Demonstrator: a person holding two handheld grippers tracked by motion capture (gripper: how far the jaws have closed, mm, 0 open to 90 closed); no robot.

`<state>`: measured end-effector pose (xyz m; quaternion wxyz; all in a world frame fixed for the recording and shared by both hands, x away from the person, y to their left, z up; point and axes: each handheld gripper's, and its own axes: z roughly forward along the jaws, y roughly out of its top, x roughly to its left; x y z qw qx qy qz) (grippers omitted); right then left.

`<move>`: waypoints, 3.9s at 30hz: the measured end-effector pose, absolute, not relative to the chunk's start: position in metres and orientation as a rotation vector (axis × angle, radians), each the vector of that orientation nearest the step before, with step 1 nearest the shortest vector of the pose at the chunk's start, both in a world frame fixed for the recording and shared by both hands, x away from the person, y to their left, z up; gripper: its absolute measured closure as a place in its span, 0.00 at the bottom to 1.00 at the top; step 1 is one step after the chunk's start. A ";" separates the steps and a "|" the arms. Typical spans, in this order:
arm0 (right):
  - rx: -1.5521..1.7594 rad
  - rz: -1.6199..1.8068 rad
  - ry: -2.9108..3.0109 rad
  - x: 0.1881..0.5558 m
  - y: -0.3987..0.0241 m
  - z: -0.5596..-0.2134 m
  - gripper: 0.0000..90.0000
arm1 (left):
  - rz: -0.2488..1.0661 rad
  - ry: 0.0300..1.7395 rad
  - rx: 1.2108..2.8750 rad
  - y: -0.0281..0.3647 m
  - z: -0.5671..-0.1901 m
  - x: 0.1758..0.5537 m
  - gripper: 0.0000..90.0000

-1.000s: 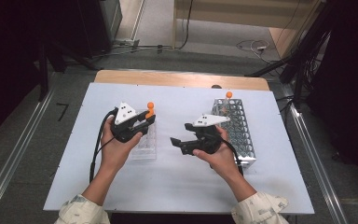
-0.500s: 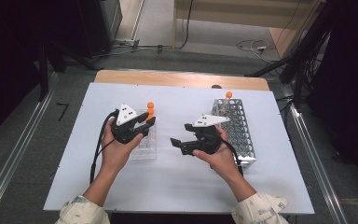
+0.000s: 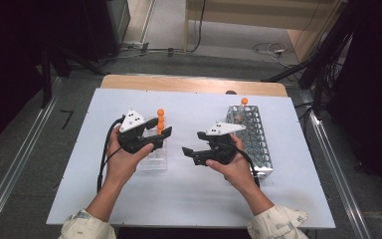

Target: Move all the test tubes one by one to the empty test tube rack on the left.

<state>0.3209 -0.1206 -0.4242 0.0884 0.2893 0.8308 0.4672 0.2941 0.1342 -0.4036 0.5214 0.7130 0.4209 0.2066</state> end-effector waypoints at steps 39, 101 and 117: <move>1.216 1.085 1.997 0.424 -0.234 -0.413 0.29 | 0.406 0.954 1.705 0.122 -0.399 0.292 0.20; 1.052 1.168 2.084 0.408 -0.221 -0.367 0.79 | 0.422 0.955 1.705 0.120 -0.400 0.290 0.19; 0.784 1.240 2.420 0.342 -0.125 -0.399 0.79 | 0.424 0.921 1.692 0.117 -0.395 0.284 0.25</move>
